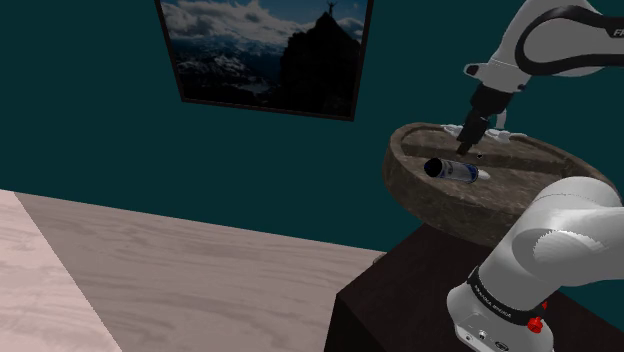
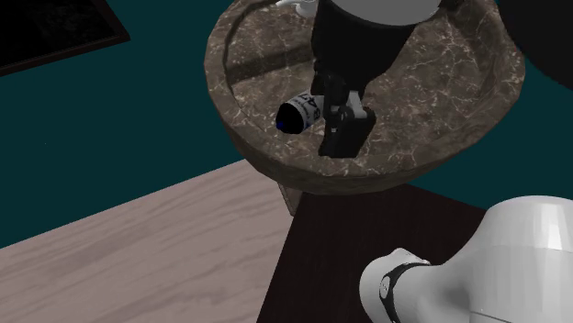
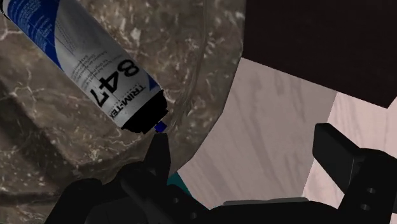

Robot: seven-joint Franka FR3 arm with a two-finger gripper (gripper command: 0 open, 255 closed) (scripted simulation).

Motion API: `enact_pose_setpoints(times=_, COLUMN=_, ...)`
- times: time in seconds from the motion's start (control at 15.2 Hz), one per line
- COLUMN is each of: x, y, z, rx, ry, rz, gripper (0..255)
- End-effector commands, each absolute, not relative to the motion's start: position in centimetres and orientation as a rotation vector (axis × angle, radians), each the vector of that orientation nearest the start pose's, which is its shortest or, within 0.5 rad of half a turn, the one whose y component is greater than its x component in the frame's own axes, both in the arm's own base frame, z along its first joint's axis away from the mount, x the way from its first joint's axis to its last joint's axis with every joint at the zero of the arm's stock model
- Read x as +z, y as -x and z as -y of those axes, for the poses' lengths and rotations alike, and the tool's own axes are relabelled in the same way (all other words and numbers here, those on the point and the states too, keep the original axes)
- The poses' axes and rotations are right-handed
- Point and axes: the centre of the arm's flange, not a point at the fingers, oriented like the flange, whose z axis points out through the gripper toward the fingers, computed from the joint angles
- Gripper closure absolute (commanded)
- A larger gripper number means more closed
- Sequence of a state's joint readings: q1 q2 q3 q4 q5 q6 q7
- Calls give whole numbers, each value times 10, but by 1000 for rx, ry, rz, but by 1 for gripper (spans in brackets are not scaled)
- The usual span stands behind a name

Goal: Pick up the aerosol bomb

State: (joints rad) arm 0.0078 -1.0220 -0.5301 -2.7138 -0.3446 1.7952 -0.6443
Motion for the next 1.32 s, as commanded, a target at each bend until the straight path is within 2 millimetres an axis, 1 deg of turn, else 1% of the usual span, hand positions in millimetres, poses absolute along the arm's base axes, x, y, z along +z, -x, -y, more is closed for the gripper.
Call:
enact_pose_setpoints(times=0.0, x=448, y=-236, z=192, rx=-173, ry=2963, rz=760, gripper=0)
enact_pose_setpoints(times=0.33, x=405, y=-242, z=248, rx=-243, ry=2858, rz=1038, gripper=0)
enact_pose_setpoints(times=0.66, x=362, y=-260, z=300, rx=-310, ry=2726, rz=1303, gripper=0)
enact_pose_setpoints(times=0.73, x=357, y=-264, z=307, rx=-318, ry=2708, rz=1335, gripper=0)
enact_pose_setpoints(times=1.25, x=317, y=-264, z=307, rx=-318, ry=2708, rz=1335, gripper=0)
